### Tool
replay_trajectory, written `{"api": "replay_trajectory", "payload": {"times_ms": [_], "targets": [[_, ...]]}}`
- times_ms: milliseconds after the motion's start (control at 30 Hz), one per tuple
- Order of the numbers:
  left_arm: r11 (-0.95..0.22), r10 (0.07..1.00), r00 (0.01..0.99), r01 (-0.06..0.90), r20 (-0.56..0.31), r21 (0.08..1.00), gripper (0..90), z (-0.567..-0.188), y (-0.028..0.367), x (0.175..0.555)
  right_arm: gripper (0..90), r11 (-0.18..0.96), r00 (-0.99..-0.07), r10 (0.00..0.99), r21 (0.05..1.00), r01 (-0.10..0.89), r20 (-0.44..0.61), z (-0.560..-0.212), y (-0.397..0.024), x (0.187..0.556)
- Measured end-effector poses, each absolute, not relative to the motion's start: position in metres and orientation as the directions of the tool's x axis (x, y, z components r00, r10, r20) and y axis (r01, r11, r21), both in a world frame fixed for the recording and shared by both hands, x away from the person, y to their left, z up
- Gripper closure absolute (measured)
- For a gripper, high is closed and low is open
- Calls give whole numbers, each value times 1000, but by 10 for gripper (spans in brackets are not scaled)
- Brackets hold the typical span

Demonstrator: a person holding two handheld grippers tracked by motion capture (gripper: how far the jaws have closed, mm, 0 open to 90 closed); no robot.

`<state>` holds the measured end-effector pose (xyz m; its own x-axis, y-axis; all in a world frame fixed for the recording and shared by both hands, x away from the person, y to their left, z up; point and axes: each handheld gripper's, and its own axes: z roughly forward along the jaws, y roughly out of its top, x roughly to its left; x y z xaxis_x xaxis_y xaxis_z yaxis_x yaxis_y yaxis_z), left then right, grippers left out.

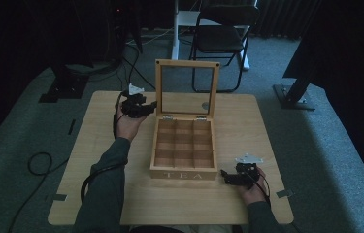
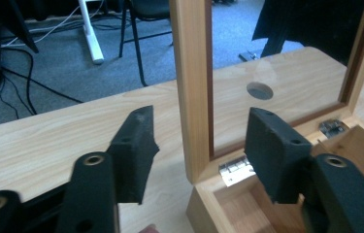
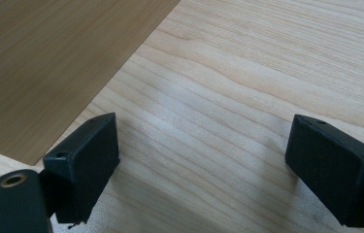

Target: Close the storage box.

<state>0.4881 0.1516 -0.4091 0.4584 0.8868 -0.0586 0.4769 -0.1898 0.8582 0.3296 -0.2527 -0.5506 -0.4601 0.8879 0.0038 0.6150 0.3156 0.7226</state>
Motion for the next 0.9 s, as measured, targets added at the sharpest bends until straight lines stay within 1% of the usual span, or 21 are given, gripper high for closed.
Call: {"api": "replay_trajectory", "payload": {"times_ms": [200,333,467,567,633,733,767,833,900], "targets": [[-194,889,455,475,-51,858,378,-415,149,500,117,315,-460,888,722,616,5,-551,-253,329],[-200,897,440,491,-43,848,380,-415,146,508,117,317,-462,887,722,615,5,-550,-252,329],[-215,900,435,497,-27,841,429,-412,142,515,117,317,-462,887,722,616,5,-550,-252,329],[-204,910,415,505,-28,839,560,-410,139,519,117,316,-462,887,722,616,5,-550,-252,329],[-187,909,415,507,-47,842,566,-411,137,521,117,316,-463,886,721,616,7,-550,-252,329],[-179,911,409,508,-52,843,512,-413,132,524,117,318,-465,885,721,615,6,-550,-252,329],[-172,911,408,510,-61,843,508,-413,131,525,117,318,-465,885,721,615,6,-550,-252,329],[-162,913,402,512,-69,844,509,-412,129,528,117,319,-465,885,721,615,6,-550,-252,329],[-161,914,399,516,-70,842,535,-411,127,530,117,319,-466,885,721,615,6,-550,-252,328]]}}
